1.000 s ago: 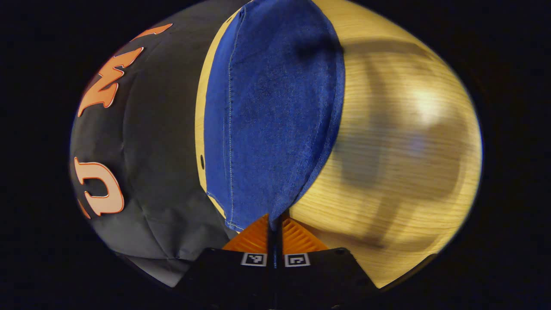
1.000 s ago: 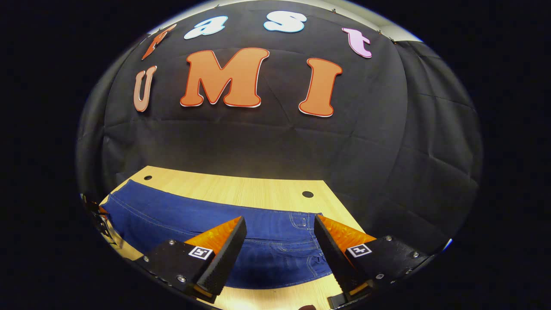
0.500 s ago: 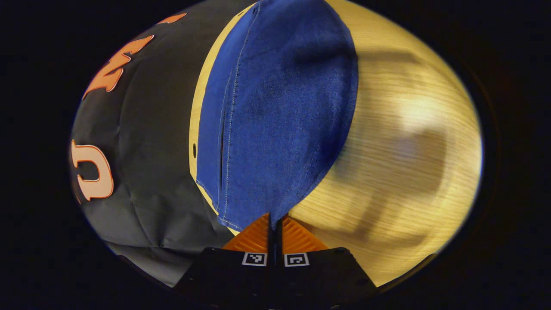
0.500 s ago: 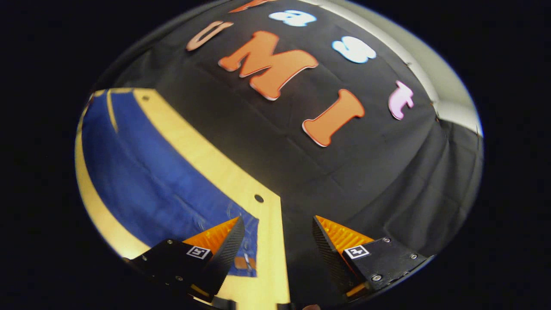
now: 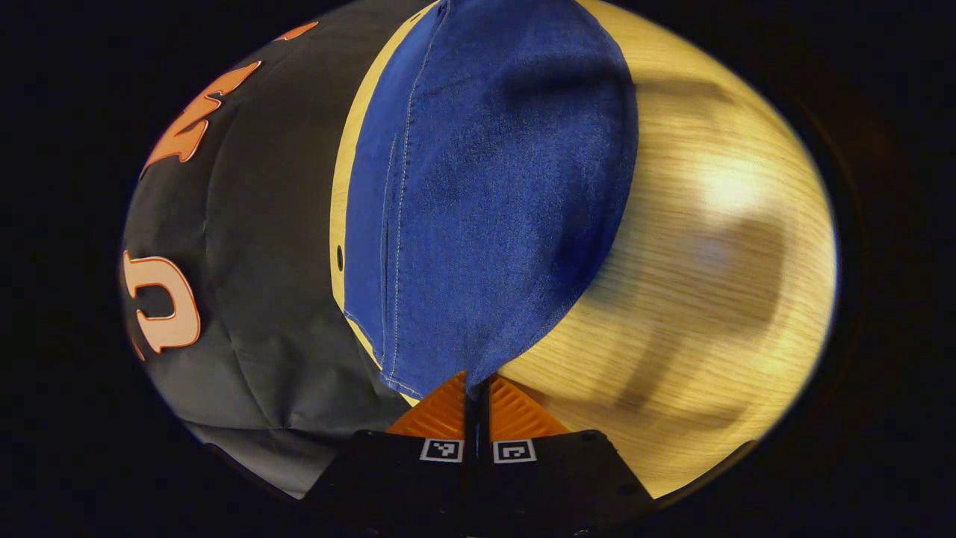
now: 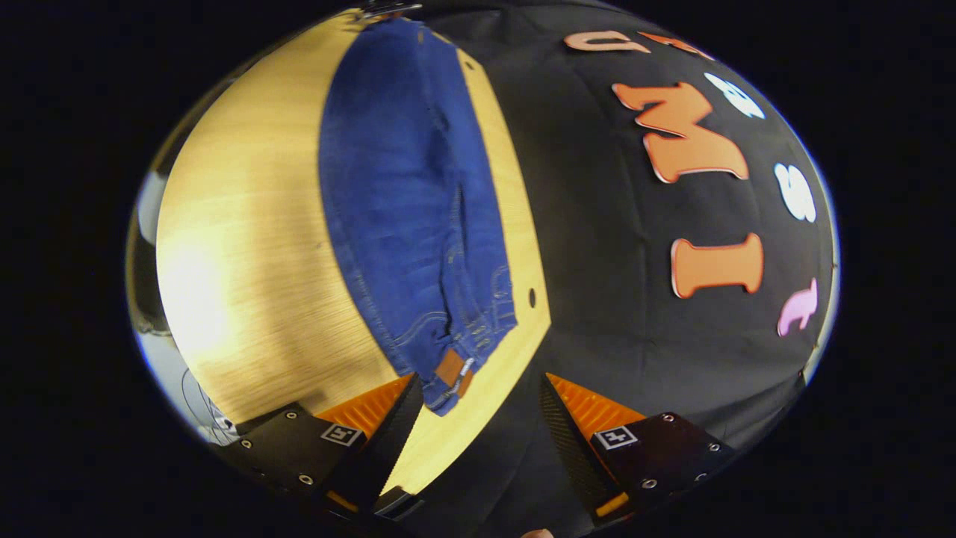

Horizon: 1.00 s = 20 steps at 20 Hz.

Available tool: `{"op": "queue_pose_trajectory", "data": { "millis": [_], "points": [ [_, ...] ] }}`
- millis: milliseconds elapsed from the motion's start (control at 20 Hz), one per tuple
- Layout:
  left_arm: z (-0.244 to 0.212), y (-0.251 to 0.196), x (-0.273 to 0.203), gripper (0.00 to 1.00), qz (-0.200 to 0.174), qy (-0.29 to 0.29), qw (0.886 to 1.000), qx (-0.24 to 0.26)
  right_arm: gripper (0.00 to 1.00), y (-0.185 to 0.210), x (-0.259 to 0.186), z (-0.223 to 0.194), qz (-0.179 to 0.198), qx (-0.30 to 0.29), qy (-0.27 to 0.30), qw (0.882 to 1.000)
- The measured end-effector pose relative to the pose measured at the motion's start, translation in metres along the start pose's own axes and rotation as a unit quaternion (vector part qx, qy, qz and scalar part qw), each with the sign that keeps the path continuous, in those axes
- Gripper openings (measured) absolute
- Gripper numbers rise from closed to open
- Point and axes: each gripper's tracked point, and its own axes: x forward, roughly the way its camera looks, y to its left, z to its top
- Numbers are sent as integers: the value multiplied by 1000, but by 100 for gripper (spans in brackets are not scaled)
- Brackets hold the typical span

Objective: Grasp the waist and the cuffs of the jeans and fold them to make the two legs overlap; first hold the waist and fold one-third of the jeans toward the cuffs, then hold the cuffs and fold the remaining one-third in the same direction to finish folding.

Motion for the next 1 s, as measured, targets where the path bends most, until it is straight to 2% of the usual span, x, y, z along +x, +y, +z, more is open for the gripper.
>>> {"op": "queue_pose_trajectory", "data": {
  "millis": [100, 450, 800, 1000],
  "points": [
    [0, -1, -1, 0, 0, 4, 1000, 3, 97, 13, 11, -6, 25, -19, -4, 1000],
    [1, -1, -1, 0, 0, 10, 1000, 8, 97, 36, 43, -3, 66, -93, -27, 993],
    [2, -3, -3, 0, -5, 10, 1000, -13, 96, 29, 69, 8, 65, -102, -39, 992],
    [2, -2, -2, 0, -3, 9, 1000, -17, 90, 20, 93, 20, 68, -112, -44, 990]
  ]
}}
